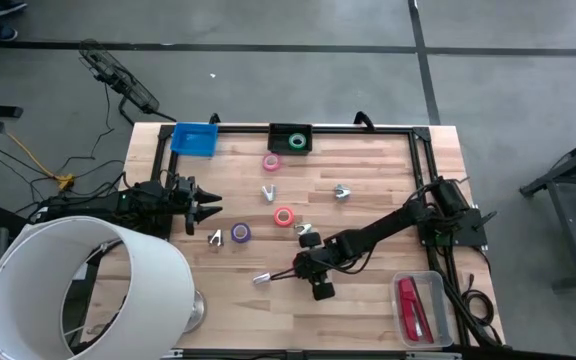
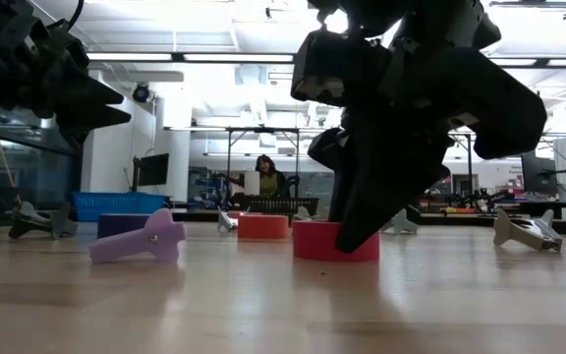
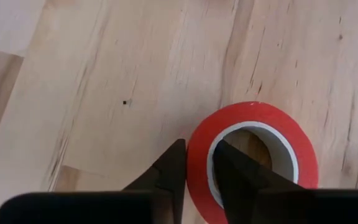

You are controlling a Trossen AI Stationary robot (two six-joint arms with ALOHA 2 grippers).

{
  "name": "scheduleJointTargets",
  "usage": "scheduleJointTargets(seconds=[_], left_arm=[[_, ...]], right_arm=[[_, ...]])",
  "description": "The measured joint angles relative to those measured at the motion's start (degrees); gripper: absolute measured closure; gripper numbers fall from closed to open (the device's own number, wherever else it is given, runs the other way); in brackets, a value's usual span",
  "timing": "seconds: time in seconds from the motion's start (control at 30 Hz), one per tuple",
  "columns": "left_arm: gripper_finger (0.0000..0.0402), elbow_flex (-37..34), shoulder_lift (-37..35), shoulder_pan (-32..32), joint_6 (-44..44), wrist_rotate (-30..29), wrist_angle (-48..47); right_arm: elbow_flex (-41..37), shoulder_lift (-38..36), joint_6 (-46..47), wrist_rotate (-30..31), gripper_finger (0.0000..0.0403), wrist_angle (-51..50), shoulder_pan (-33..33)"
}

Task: Pick and place Stapler, Stapler remover, tape
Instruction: Put the red tape into the black bin

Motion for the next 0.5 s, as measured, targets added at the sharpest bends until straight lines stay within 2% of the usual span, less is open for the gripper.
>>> scheduleJointTargets(seconds=[0.2,0.3,0.5], left_arm=[[0.0224,0.0,0.0,0.0,0.0,0.0,0.0],[0.0224,0.0,0.0,0.0,0.0,0.0,0.0],[0.0224,0.0,0.0,0.0,0.0,0.0,0.0]], right_arm=[[0.0,-0.2,2.0,-0.2,0.0369,-0.9,0.0],[0.7,-0.6,3.1,-0.5,0.0369,-1.7,0.0],[6.5,-0.3,3.2,-2.1,0.0369,-10.0,0.0]])
